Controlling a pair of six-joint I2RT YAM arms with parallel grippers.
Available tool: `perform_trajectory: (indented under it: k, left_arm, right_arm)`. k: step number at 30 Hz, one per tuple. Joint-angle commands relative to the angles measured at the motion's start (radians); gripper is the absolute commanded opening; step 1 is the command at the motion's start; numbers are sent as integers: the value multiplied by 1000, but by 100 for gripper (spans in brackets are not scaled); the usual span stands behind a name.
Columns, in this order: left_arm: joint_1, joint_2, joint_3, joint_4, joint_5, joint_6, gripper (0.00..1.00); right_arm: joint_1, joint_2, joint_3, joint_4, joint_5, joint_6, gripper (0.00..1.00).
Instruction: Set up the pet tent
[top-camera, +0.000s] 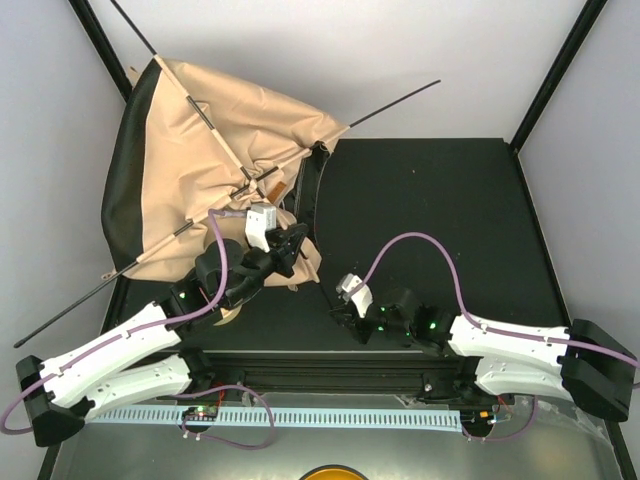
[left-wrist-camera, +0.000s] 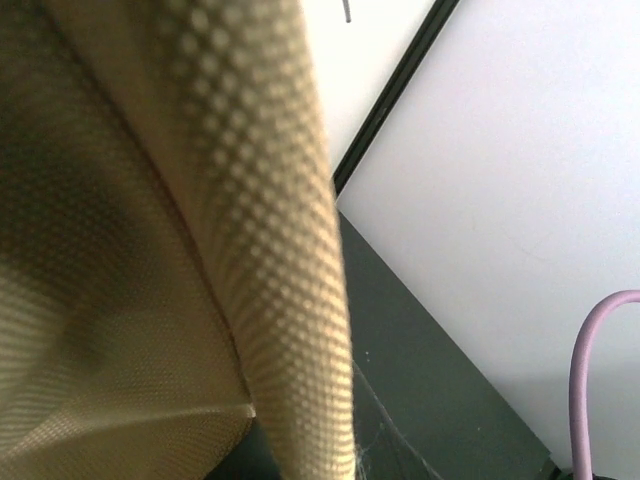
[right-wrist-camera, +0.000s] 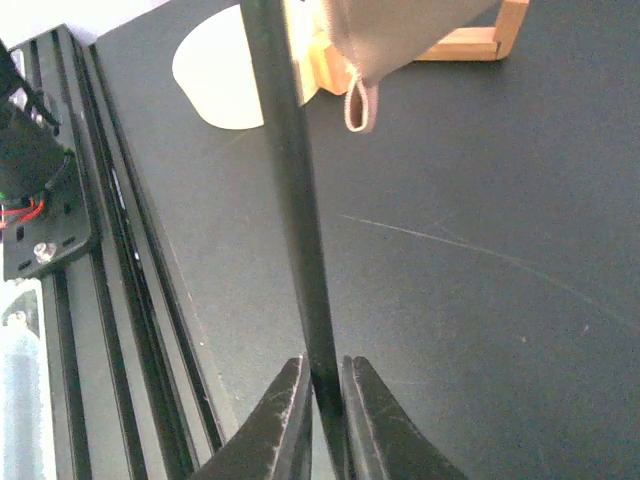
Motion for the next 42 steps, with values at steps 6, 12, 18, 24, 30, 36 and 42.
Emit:
perform_trajectory:
  k: [6,12,18,24,30,36,42]
  left_arm:
    - [-5,-12,57,51,25,3,1]
    - [-5,-7,60,53,29,3,2]
    - [-5,11,61,51,48,-10,4]
    - [-5,38,63,48,61,-22,12]
    - [-5,61,61,44,65,-36,17]
    - [-5,71,61,44,66,-41,18]
    - [-5,79,60,43,71,-47,20]
  right_arm:
    - [4,-36,30,27,93,-30,32]
    - [4,-35,44,10,84,-43,3]
    - [4,-56,36,24,87,-42,1]
    - [6,-50,54,25,90,-54,1]
    - [7,-50,72,10,96,-71,1]
    - [9,-57,78,3,100,-75,1]
    - [10,-60,84,1,104,-77,1]
